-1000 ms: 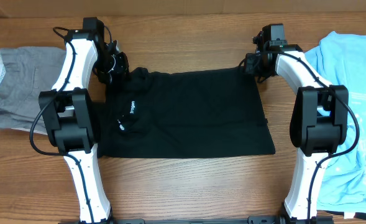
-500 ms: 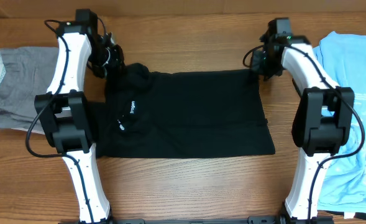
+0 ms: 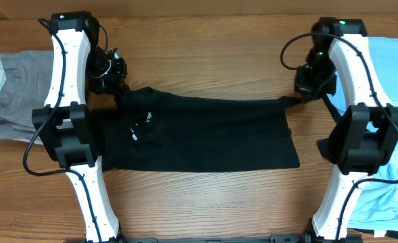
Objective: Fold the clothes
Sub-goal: 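Fold the shirt's top half down toward the near edge with both grippers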
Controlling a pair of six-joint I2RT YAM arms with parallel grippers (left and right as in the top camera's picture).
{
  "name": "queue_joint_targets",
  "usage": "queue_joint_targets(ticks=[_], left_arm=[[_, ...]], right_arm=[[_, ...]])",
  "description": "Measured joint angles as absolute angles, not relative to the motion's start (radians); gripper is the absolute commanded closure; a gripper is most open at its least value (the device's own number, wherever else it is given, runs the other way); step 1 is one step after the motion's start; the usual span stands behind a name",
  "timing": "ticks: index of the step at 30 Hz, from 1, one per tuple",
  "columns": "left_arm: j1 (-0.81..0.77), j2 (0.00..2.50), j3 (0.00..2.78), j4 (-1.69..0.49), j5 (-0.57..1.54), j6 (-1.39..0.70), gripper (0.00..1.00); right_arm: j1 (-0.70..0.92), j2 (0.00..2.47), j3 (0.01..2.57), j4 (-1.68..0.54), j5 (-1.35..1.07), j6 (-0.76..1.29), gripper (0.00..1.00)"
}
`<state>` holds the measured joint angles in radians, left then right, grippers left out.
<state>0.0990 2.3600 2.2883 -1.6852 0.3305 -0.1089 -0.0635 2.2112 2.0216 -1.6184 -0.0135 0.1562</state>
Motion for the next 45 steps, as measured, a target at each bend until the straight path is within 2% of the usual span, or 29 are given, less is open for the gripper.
queue_joint_targets(ticks=[3, 9, 18, 27, 34, 35, 36, 37, 38, 43, 44, 45], left_arm=[[0.099, 2.279, 2.204, -1.686, 0.292, -0.109, 0.96], [0.099, 2.064, 1.934, -1.687, 0.238, -0.108, 0.96], [0.099, 1.859, 1.728, -1.687, 0.155, -0.097, 0.96], [0.099, 1.84, 1.449, -1.518, 0.13, -0.124, 0.96], [0.099, 1.84, 1.352, -1.412, 0.081, -0.159, 0.95], [0.099, 1.84, 1.352, -1.406, 0.078, -0.163, 0.95], [0.099, 1.84, 1.351, -1.402, 0.076, -0.168, 0.89], [0.099, 1.84, 1.351, -1.398, 0.073, -0.175, 0.71], [0.099, 1.84, 1.351, -1.396, 0.071, -0.184, 0.54], [0.099, 1.84, 1.351, -1.417, 0.054, -0.192, 0.57], [0.099, 1.84, 1.351, -1.419, 0.05, -0.192, 0.58], [0.099, 1.84, 1.359, -1.422, 0.047, -0.192, 0.58]], right_arm=[[-0.097, 2.211, 2.022, -1.689, -0.014, 0.157, 0.96], [-0.101, 2.202, 2.009, -1.695, -0.027, 0.156, 0.96], [-0.097, 2.046, 1.812, -1.696, -0.054, 0.138, 0.96], [-0.097, 2.039, 1.599, -1.632, -0.073, 0.13, 0.96], [-0.097, 2.039, 1.501, -1.569, -0.074, 0.13, 0.95], [-0.097, 2.039, 1.495, -1.568, -0.074, 0.131, 0.94], [-0.097, 2.039, 1.487, -1.567, -0.074, 0.13, 0.8], [-0.097, 2.039, 1.483, -1.567, -0.074, 0.13, 0.56], [-0.097, 2.039, 1.481, -1.566, -0.075, 0.13, 0.52], [-0.098, 2.039, 1.481, -1.555, -0.073, 0.123, 0.47], [-0.097, 2.039, 1.48, -1.544, -0.073, 0.113, 0.41], [-0.098, 2.039, 1.48, -1.53, -0.074, 0.1, 0.4]])
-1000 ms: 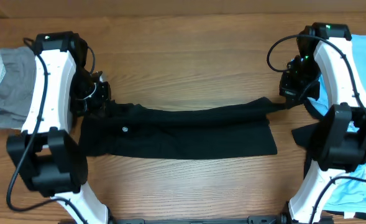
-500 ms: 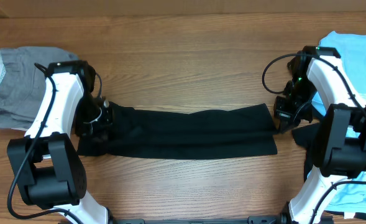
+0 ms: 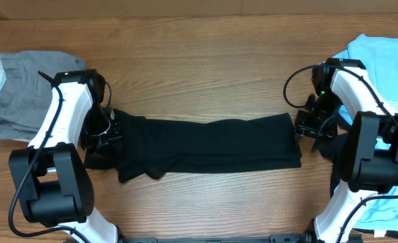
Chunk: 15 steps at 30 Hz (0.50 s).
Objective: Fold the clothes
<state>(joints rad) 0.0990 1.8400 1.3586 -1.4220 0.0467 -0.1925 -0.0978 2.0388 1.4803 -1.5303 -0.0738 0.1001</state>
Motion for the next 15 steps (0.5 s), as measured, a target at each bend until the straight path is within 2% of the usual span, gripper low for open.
queue_joint_targets(ticks=[6, 10, 15], left_arm=[[0.099, 1.84, 1.539, -1.442, 0.083, -0.191, 0.57], [0.091, 1.84, 1.551, -1.471, 0.131, -0.191, 0.62], [-0.002, 1.84, 1.549, -1.483, 0.202, -0.121, 0.48]], right_arm=[[-0.098, 2.039, 1.478, -1.464, -0.161, -0.041, 0.35], [-0.098, 2.038, 1.431, -1.409, -0.195, -0.086, 0.34], [-0.098, 2.035, 1.326, -1.327, -0.204, -0.082, 0.31]])
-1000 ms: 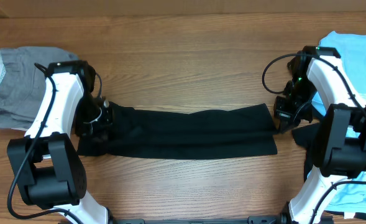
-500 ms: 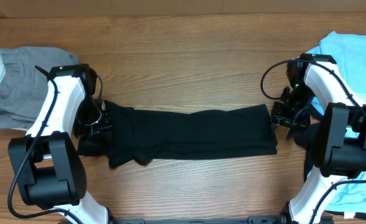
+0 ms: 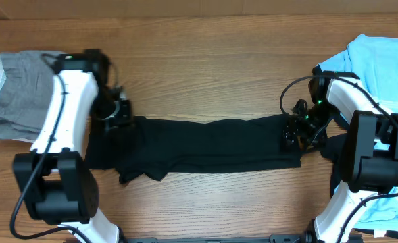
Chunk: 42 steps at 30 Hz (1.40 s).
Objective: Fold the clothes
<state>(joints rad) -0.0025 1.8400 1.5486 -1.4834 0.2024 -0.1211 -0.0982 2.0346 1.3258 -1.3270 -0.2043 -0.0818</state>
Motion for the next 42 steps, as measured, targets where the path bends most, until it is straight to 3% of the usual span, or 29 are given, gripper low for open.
queue_joint_targets(ticks=[2, 5, 13, 20, 24, 27, 32, 37, 42], left_arm=[[-0.091, 1.84, 1.547, -1.448, 0.207, -0.093, 0.44], [-0.205, 1.84, 1.547, -1.424, 0.192, -0.093, 0.45], [-0.343, 1.84, 1.5, -1.455, 0.162, -0.059, 0.46], [-0.524, 1.84, 1.319, -1.318, 0.049, -0.025, 0.47], [-0.55, 1.84, 1.268, -1.238, -0.042, -0.056, 0.51], [-0.55, 1.84, 1.225, -1.184, -0.06, -0.073, 0.6], [-0.55, 1.84, 1.182, -1.13, -0.072, -0.097, 0.96], [-0.55, 1.84, 1.197, -1.159, -0.17, -0.166, 0.96], [-0.55, 1.84, 1.382, -1.201, -0.336, -0.228, 0.94]], right_arm=[[-0.098, 2.035, 1.311, -1.314, -0.205, -0.081, 0.32], [-0.098, 2.035, 1.308, -1.302, -0.207, -0.079, 0.32], [-0.098, 2.035, 1.305, -1.285, -0.211, -0.079, 0.32], [-0.098, 2.034, 1.304, -1.283, -0.213, -0.079, 0.32], [-0.098, 2.034, 1.304, -1.284, -0.213, -0.078, 0.32], [-0.098, 2.034, 1.303, -1.285, -0.213, -0.078, 0.32], [-0.098, 2.034, 1.303, -1.285, -0.213, -0.078, 0.32], [-0.098, 2.034, 1.303, -1.287, -0.213, -0.079, 0.32], [-0.098, 2.034, 1.303, -1.287, -0.213, -0.079, 0.32]])
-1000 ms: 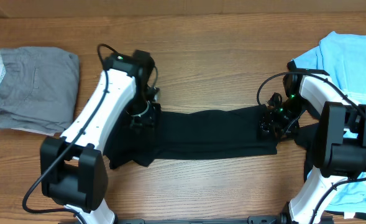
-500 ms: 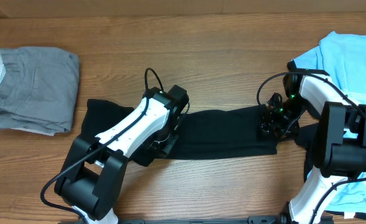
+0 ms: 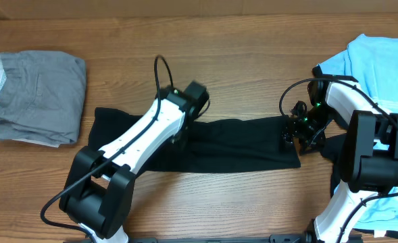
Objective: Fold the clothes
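Observation:
A black garment [image 3: 239,145] lies folded into a long band across the middle of the table, its left end [image 3: 107,125] spread flat. My left arm reaches diagonally over it. The left gripper [image 3: 183,133] points down onto the cloth near the band's middle, and its fingers are dark against the cloth and hidden by the wrist. My right gripper [image 3: 294,131] sits on the band's right end at the upper corner, apparently pinching the cloth.
A folded grey garment [image 3: 36,94] lies at the far left. A light blue garment [image 3: 388,74] is spread at the right edge, partly under the right arm. Bare wood runs along the back and front of the table.
My left gripper has moved from the band's left end to its middle, with the arm now stretched across the cloth. The right gripper stays at the right end. The left end lies flatter.
Both grippers first held the black garment's far corners, with it spread wide. Then they were nearer the front and the garment lay folded into a narrow band. After that the left gripper sat at the band's left end, and it now rests at the middle.

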Controlling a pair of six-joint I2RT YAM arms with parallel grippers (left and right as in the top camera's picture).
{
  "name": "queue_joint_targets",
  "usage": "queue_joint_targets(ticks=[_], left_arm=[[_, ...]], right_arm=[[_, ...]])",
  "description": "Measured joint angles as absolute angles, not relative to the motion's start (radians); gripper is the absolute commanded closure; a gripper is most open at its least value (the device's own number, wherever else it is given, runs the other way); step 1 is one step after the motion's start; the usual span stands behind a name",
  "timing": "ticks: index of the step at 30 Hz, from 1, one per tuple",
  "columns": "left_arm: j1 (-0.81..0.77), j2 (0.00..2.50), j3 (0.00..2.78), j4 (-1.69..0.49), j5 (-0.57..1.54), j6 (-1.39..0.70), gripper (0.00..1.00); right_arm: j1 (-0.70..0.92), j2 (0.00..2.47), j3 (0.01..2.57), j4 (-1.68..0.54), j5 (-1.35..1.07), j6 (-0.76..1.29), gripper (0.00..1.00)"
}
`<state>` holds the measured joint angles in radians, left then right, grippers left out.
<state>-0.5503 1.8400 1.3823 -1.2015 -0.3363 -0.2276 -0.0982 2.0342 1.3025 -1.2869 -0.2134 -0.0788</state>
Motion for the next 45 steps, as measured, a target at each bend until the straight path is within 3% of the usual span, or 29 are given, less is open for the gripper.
queue_joint_targets(ticks=[4, 7, 13, 19, 26, 32, 38, 45], left_arm=[[-0.55, 1.84, 1.446, -1.153, -0.347, -0.237, 0.92], [-0.55, 1.84, 1.434, -1.129, -0.301, -0.24, 0.73], [-0.55, 1.84, 1.411, -1.186, -0.238, -0.245, 0.66], [-0.501, 1.793, 1.414, -1.289, -0.208, -0.279, 0.48], [-0.18, 1.671, 1.414, -1.317, -0.106, -0.338, 0.47], [-0.033, 1.671, 1.268, -1.191, 0.028, -0.334, 0.48], [-0.026, 1.671, 1.124, -1.069, 0.117, -0.318, 0.53], [-0.026, 1.671, 1.072, -1.065, 0.077, -0.308, 0.47]], right_arm=[[-0.098, 2.034, 1.302, -1.287, -0.213, -0.079, 0.32], [-0.098, 2.034, 1.302, -1.287, -0.213, -0.079, 0.32], [-0.098, 2.034, 1.302, -1.292, -0.213, -0.078, 0.32], [-0.098, 2.034, 1.302, -1.293, -0.213, -0.079, 0.32], [-0.098, 2.034, 1.302, -1.307, -0.213, -0.079, 0.32], [-0.098, 2.034, 1.302, -1.31, -0.213, -0.078, 0.32], [-0.098, 2.034, 1.301, -1.308, -0.213, -0.079, 0.32], [-0.098, 2.034, 1.301, -1.308, -0.213, -0.079, 0.32]])
